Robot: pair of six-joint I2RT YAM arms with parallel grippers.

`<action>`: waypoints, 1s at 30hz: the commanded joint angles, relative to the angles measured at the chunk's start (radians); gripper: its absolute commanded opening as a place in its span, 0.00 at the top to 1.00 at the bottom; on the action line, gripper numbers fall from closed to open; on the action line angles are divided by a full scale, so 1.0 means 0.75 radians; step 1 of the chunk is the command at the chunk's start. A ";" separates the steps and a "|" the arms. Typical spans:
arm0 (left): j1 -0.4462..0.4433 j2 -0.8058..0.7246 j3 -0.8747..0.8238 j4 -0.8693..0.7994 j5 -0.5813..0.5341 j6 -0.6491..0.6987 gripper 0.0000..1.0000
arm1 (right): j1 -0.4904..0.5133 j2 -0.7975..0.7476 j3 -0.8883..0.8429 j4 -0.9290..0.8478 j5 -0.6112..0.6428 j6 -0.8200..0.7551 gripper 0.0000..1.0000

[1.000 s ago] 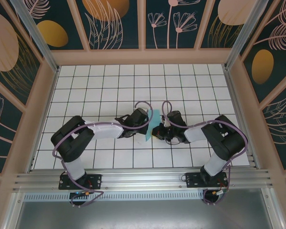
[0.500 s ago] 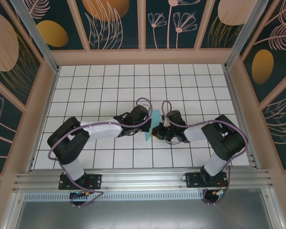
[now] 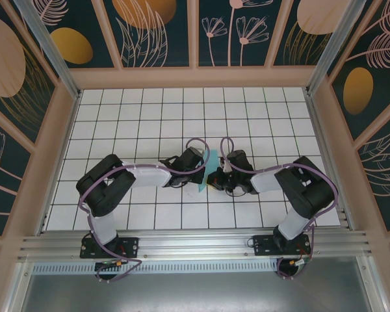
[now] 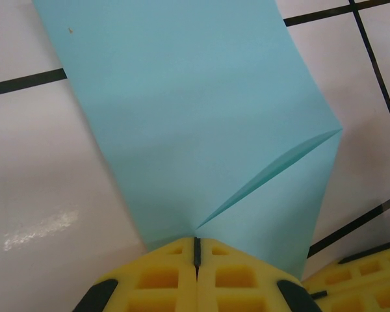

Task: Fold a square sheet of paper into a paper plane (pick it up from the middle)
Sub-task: Third fold the triangle at the center of the table.

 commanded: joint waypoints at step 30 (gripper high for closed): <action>0.014 0.042 -0.070 0.079 0.054 0.000 1.00 | 0.106 0.040 -0.019 0.054 0.096 0.047 0.93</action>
